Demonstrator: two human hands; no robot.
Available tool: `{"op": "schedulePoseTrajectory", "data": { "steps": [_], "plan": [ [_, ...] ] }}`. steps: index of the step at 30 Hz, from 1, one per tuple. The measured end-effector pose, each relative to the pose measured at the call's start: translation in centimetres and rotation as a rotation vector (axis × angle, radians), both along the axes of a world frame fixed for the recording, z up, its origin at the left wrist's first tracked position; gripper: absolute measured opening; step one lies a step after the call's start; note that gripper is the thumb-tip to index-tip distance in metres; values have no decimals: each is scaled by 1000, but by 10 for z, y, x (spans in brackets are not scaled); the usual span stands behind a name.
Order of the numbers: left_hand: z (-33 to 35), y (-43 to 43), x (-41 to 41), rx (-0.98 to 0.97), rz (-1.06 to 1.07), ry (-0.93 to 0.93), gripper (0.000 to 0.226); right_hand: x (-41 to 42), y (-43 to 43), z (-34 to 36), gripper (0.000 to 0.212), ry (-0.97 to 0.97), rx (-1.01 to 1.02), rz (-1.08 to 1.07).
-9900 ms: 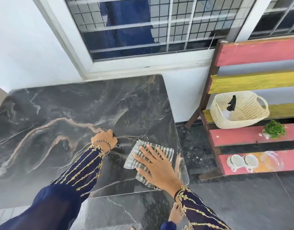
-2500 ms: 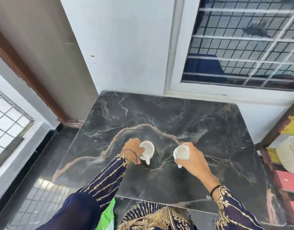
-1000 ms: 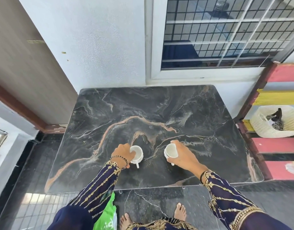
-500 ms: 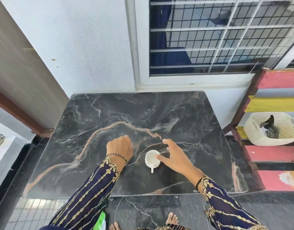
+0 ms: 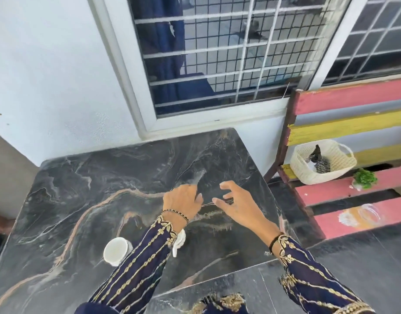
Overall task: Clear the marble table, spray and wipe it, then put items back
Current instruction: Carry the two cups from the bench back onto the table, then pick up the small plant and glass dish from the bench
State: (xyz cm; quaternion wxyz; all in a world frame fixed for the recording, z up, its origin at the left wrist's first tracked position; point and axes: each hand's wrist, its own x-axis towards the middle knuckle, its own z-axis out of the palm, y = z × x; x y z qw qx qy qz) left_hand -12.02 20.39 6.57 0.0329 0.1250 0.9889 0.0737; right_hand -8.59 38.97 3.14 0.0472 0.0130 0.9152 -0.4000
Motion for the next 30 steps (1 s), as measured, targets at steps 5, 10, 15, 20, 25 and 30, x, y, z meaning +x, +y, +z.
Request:
{"op": "schedulePoseTrajectory", "data": {
  "steps": [5,10,15,20,25,30],
  "plan": [
    [0,44,-31,51,-116,-39,29,2,41,9,52,11,-2,-131],
    [3,109,-45,88,-236,-87,32,3,93,13,50,14,-16,-264],
    [-3,182,-59,79,-303,-114,31,-8,165,4,47,15,-45,-331],
    [-31,267,-82,67,-281,-188,31,-31,265,-29,47,-30,-89,-354],
    [-66,377,-103,65,-255,-303,31,-58,383,-77,44,-126,-99,-358],
    [-107,490,-112,18,-304,-409,31,-65,487,-131,42,-196,-91,-390]
  ]
}}
